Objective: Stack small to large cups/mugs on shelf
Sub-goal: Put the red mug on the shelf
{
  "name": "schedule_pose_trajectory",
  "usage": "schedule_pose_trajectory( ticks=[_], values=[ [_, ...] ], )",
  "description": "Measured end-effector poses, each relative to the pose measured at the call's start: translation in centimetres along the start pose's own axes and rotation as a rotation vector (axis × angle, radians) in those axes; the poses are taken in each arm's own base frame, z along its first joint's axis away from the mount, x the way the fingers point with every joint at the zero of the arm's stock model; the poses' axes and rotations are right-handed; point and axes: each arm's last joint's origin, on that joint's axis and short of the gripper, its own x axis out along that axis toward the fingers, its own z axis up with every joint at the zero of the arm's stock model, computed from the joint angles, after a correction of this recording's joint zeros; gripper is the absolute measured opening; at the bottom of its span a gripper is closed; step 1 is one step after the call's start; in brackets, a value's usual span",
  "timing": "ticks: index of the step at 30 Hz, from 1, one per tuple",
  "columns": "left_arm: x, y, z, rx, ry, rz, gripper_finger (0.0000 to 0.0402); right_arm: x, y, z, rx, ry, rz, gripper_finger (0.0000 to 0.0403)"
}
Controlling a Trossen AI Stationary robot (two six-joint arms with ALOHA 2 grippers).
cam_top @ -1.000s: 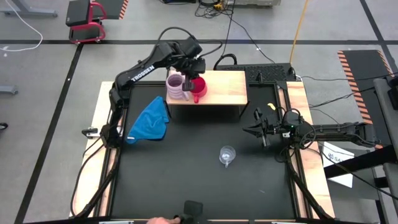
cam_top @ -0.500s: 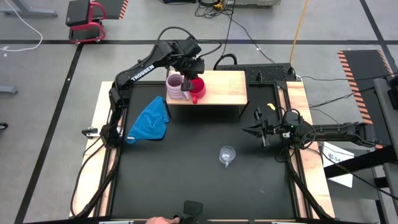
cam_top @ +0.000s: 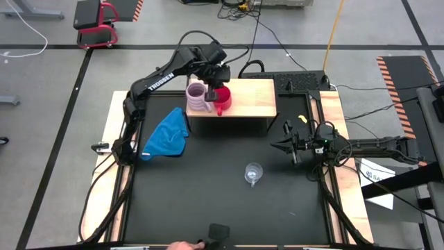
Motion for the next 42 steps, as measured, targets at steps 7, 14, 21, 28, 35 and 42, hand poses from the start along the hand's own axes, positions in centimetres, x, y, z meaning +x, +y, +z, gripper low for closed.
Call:
schedule_pose_trajectory(
  ticks=[7,14,21,28,35,42],
  values=[
    [1.7,0.1,0.1,-0.012,0.035,0.007,0.0003,0.0,0.0,-0.1,0.013,0.005,-0.001,0.0000],
    [1.8,-0.2,0.3,-0.008,0.024,-0.012,0.0003,0.1,-0.1,-0.3,0.023,0.025,-0.003,0.0000],
    [1.8,-0.3,0.4,-0.007,0.019,-0.013,0.0003,0.1,-0.1,-0.3,0.021,0.027,-0.004,0.0000],
    [1.9,-0.6,0.6,0.001,0.014,-0.015,0.0010,0.1,-0.1,-0.3,0.028,0.028,-0.004,0.0000],
    [2.0,-0.7,0.9,0.011,0.005,-0.006,0.0008,0.1,-0.1,-0.3,0.028,0.028,-0.004,0.0000],
    [2.5,-0.4,0.9,0.007,0.021,0.026,0.0063,0.1,-0.1,-0.3,0.028,0.028,-0.004,0.0000]
  ],
)
